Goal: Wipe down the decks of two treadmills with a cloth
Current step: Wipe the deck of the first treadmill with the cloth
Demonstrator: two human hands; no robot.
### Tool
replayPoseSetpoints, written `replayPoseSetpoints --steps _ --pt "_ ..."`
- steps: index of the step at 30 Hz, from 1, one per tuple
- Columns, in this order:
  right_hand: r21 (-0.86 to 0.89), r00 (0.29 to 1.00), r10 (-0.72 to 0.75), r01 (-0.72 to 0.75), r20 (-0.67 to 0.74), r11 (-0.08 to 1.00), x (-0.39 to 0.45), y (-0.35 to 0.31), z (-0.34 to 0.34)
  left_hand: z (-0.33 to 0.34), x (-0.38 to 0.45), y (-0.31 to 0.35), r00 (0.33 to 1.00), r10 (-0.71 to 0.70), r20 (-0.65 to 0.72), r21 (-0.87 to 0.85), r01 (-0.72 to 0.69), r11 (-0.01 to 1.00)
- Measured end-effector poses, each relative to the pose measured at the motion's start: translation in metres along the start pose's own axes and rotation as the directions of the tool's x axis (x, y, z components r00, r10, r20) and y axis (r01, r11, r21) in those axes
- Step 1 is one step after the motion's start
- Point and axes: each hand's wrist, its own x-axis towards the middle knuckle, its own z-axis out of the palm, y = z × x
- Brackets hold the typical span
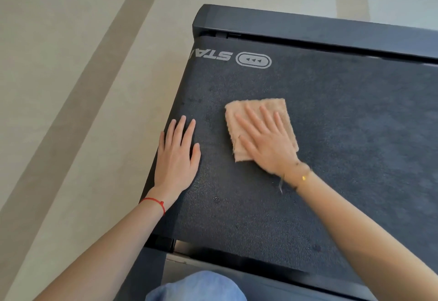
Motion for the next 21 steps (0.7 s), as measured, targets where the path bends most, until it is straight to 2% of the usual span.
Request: replayPoseSetpoints --steps 2,4,5,9,11,17,19,21 --pt "0.028 0.988 0.154 -0.154 -0.007 0.988 0.046 0.005 -0.007 -0.001 0.001 0.001 1.000 -0.002 0.001 -0.007 0.002 1.000" --pt "0.064 0.973 0.231 -0.230 -0.008 0.971 0.079 -0.008 -0.009 0.000 0.001 0.001 1.000 -0.003 -0.005 -0.016 0.003 1.000" --pt "0.068 0.978 0.208 -0.207 -0.008 0.976 0.085 -0.020 -0.006 0.000 0.001 0.000 1.000 -0.006 -0.008 -0.021 0.005 1.000" --pt "0.016 0.996 -0.081 0.082 -0.020 0.997 0.044 -0.052 0.009 0.001 -0.002 -0.003 0.999 -0.044 -0.015 -0.065 0.043 0.997" --pt "0.029 0.995 -0.098 0.099 -0.025 0.995 0.035 -0.043 0.010 0.000 -0.003 -0.004 0.998 -0.055 -0.017 -0.069 0.054 0.996" --pt "0.044 0.977 0.205 -0.203 -0.053 0.978 0.132 -0.009 -0.010 0.002 -0.001 -0.001 0.998 -0.069 0.005 -0.028 0.069 0.997" --pt "0.068 0.971 0.238 -0.235 -0.029 0.970 0.173 -0.012 -0.016 0.003 -0.001 0.000 0.997 -0.077 0.003 -0.034 0.077 0.996" --pt "0.054 0.981 0.192 -0.192 -0.005 0.980 0.198 -0.031 -0.017 0.003 0.000 0.000 0.997 -0.075 0.000 -0.041 0.075 0.996"
